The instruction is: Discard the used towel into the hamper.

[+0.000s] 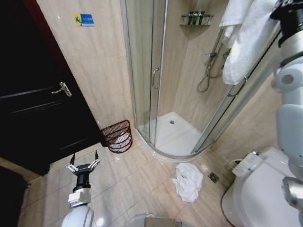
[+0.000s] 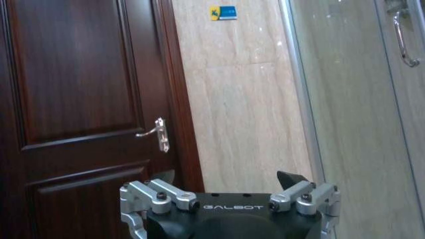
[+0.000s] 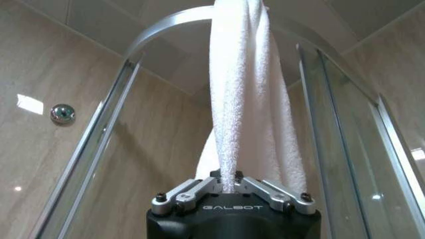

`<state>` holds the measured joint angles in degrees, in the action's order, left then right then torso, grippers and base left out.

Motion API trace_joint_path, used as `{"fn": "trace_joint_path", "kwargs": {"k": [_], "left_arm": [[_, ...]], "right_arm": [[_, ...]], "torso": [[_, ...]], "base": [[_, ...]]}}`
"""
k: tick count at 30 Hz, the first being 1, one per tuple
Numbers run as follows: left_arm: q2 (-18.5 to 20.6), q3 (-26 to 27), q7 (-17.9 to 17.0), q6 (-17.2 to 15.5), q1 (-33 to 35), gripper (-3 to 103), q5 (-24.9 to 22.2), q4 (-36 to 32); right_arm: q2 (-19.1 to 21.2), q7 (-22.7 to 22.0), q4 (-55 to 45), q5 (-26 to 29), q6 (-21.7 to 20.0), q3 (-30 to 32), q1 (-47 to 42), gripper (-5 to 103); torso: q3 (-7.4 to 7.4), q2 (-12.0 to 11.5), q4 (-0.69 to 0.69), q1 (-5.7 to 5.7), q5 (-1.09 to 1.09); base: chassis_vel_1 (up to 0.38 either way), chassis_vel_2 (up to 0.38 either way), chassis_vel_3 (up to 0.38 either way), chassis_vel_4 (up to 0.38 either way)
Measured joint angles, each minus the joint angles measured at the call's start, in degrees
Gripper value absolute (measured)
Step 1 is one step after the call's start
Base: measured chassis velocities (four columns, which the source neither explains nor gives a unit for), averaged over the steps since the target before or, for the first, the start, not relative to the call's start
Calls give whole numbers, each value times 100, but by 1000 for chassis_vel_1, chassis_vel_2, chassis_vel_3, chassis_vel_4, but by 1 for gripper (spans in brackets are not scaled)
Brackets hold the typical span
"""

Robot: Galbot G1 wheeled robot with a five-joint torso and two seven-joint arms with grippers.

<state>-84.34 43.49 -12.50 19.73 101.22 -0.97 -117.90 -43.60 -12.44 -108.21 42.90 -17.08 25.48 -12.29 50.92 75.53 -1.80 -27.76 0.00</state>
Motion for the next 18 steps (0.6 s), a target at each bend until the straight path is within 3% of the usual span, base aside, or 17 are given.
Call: {"fn": "trace_joint_path", "kwargs": {"k": [11, 18], "left_arm": [[27, -32, 21, 15, 1, 100, 7, 24], [67, -22, 24, 15, -15, 100, 7, 26]], "right_arm": [[-32, 57, -432, 77, 4, 475, -1154, 1], [-152, 7, -536, 206, -14, 596, -1446, 1]], "torso": [[0, 0, 0, 0, -1], [0, 0, 0, 0, -1]], "base": [[0, 0, 0, 0], [0, 0, 0, 0]]}}
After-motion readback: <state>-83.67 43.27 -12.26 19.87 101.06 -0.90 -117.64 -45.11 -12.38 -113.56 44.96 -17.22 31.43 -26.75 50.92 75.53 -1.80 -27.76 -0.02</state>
